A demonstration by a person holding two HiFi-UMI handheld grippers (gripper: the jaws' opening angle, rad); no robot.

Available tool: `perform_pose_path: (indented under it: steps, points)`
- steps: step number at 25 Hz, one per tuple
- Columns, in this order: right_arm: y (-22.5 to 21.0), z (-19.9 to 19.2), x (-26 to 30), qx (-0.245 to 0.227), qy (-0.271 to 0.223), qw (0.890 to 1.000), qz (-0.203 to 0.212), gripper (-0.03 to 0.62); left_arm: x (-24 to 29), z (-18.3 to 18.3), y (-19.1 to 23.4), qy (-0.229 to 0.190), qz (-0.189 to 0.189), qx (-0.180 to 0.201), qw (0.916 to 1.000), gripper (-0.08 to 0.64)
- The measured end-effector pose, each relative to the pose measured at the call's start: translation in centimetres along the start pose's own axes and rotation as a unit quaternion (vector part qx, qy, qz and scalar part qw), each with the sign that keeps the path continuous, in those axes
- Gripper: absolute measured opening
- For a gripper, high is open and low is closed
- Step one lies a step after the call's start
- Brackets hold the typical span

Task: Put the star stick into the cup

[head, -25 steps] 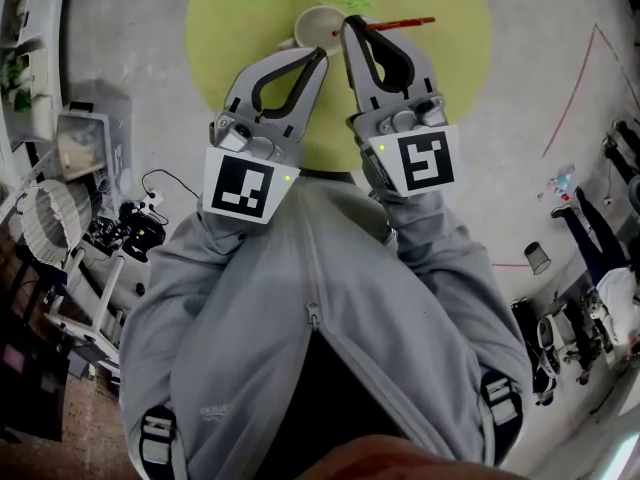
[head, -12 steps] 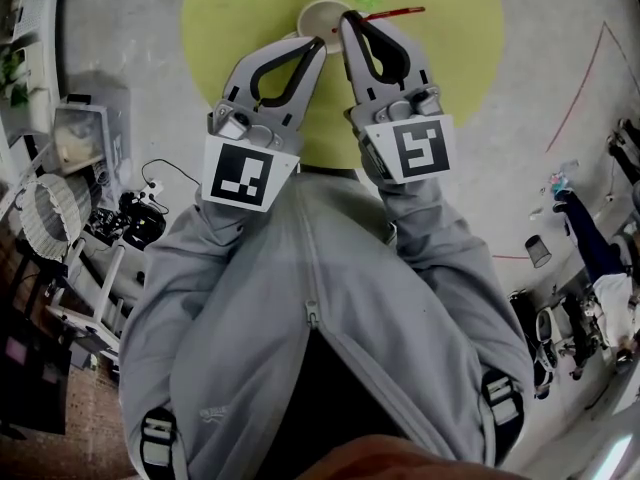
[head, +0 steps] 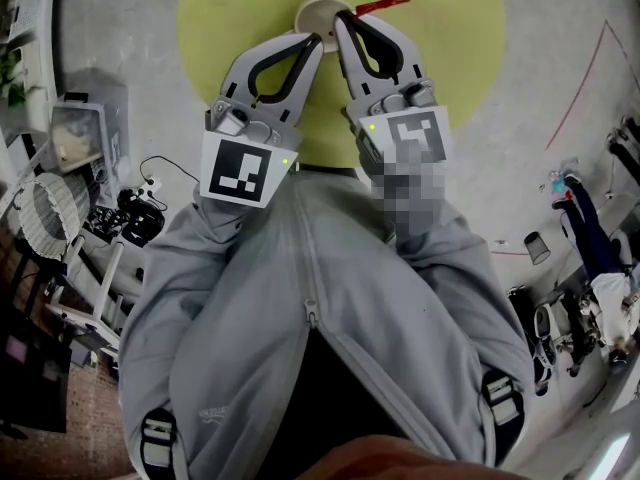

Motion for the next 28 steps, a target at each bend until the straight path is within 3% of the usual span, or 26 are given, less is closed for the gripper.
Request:
perform_pose_path:
  steps: [28]
  points:
    - [-0.4, -1.2, 0.6, 0.028, 0.081, 0.996, 0.021, 0.037, -0.2, -0.4, -0.5, 0.003, 0.010, -0.007, 0.9999, 0.017]
Point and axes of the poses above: the fingertips, and each gripper's own axes: x forward along the fingers, y to its left, z out of its top, the point moved 10 cm from there along -x, backward along the fingers, and after that the axes turned 11 degrees about z, right-handed, at the moved point
